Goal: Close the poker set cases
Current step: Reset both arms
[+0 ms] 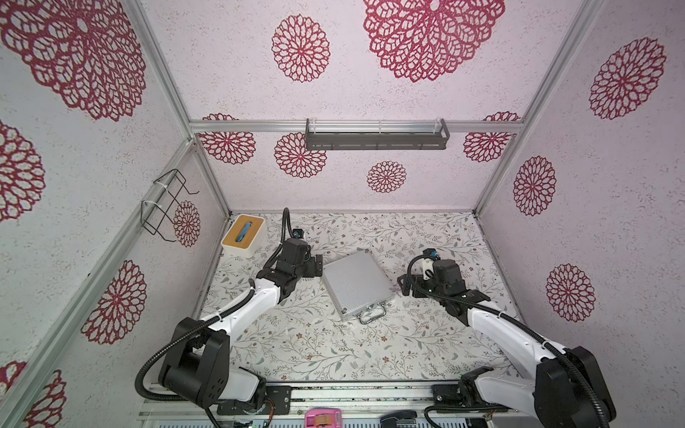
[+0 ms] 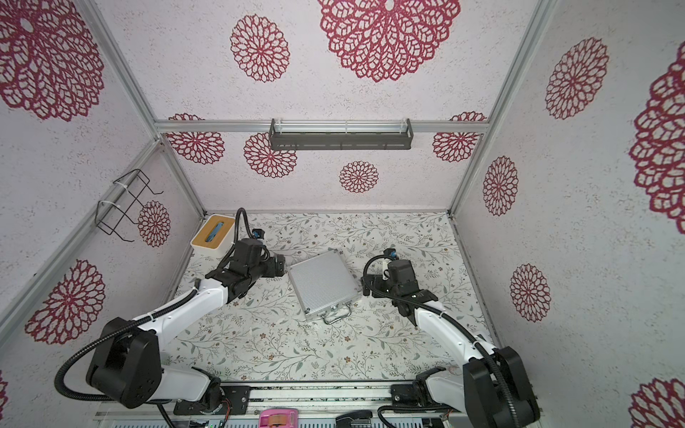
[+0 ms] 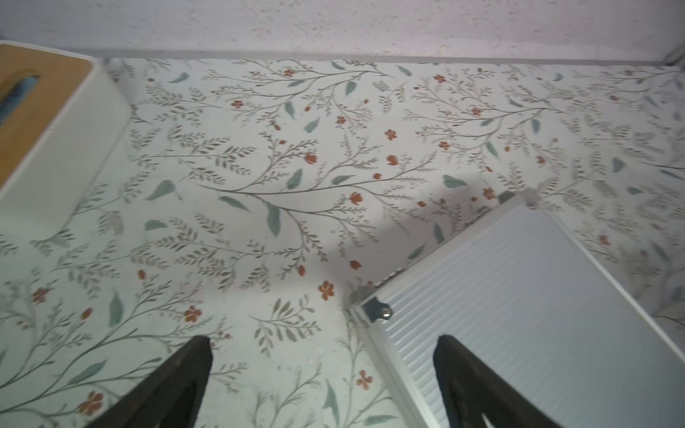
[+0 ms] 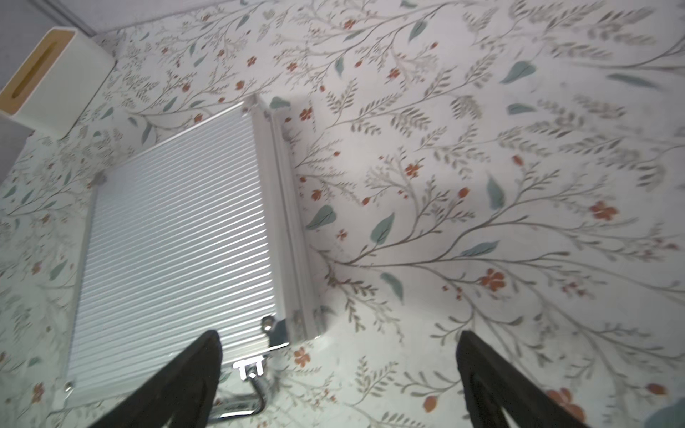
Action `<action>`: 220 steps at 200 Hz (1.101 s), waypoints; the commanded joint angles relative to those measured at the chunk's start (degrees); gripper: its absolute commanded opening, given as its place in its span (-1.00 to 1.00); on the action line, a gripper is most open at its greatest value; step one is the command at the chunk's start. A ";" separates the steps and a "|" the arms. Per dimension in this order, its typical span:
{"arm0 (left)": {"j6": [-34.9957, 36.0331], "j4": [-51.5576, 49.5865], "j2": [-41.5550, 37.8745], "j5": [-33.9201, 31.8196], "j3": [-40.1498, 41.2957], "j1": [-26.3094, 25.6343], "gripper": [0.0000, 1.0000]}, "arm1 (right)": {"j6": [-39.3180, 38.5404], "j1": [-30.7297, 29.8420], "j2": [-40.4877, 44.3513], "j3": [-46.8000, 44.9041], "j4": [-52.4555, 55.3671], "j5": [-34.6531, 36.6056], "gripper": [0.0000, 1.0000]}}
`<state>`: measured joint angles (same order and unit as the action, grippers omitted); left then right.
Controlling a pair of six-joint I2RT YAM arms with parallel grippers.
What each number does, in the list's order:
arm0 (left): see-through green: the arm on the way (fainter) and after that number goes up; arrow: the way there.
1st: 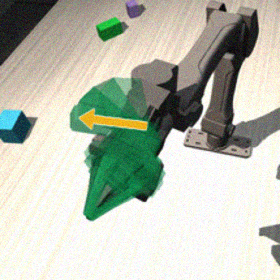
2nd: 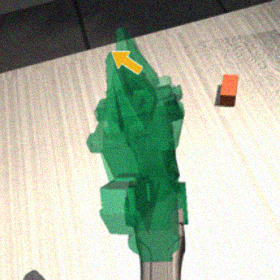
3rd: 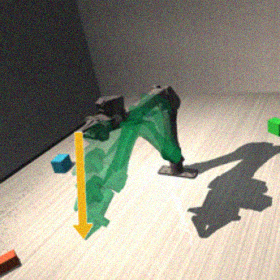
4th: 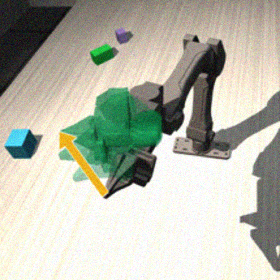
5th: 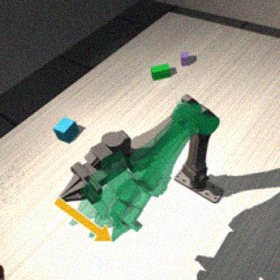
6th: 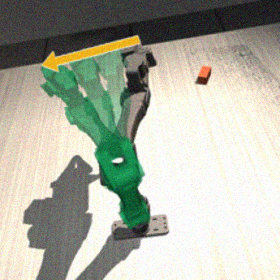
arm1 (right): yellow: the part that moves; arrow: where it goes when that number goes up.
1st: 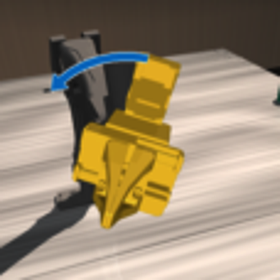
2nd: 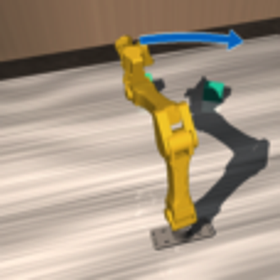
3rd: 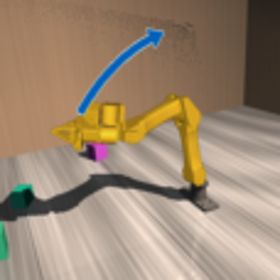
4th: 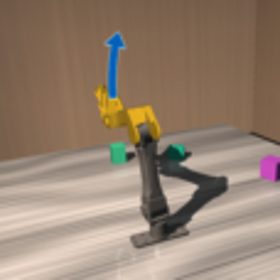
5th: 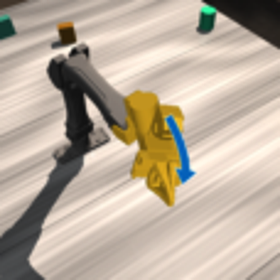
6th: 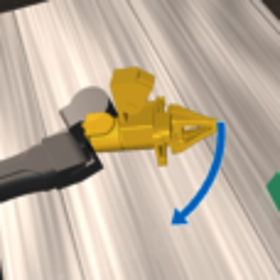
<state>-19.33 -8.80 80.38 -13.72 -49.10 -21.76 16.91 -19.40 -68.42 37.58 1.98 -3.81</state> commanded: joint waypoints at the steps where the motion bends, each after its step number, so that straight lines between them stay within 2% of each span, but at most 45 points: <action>1: 1.23 8.39 -2.85 -8.99 5.54 1.70 0.95 | -7.07 3.83 -0.57 1.16 -4.87 5.59 0.98; 18: 0.81 14.15 -4.06 -11.31 10.57 3.80 0.95 | -9.40 7.29 -0.33 -1.67 -9.65 9.61 0.98; 51: -2.21 23.25 -4.97 -8.62 16.92 8.26 0.95 | -11.83 14.14 -2.09 -8.02 -22.40 12.73 0.98; 85: -0.04 19.96 -7.40 -7.36 13.65 8.31 0.95 | -14.48 16.81 -5.16 -13.54 -36.07 15.92 0.98; 109: 4.88 18.73 -9.47 -11.32 12.69 8.40 0.95 | -15.88 17.29 -7.85 -14.99 -42.87 14.88 0.98; 138: 6.70 19.37 -10.53 -12.15 14.31 13.31 0.95 | -16.82 17.38 -11.98 -16.54 -50.08 13.58 0.98; 166: 14.82 33.68 -10.42 -11.83 20.69 16.48 0.95 | -17.45 17.55 -14.80 -16.93 -55.85 11.56 0.98; 186: 13.98 41.16 -8.53 -8.93 24.35 20.93 0.95 | -18.09 17.55 -16.04 -18.32 -59.24 10.59 0.98; 202: 15.02 53.40 -5.34 -6.51 28.54 22.36 0.95 | -18.40 17.50 -16.70 -20.91 -64.33 10.29 0.98; 220: 14.62 56.15 -0.73 -4.56 28.07 23.60 0.96 | -18.40 17.38 -17.97 -22.54 -68.44 11.06 0.98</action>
<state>-6.39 33.80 75.31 -22.00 -21.21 0.64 -0.23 -2.13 -85.25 16.75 -56.51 7.42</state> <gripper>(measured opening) 0.978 0.989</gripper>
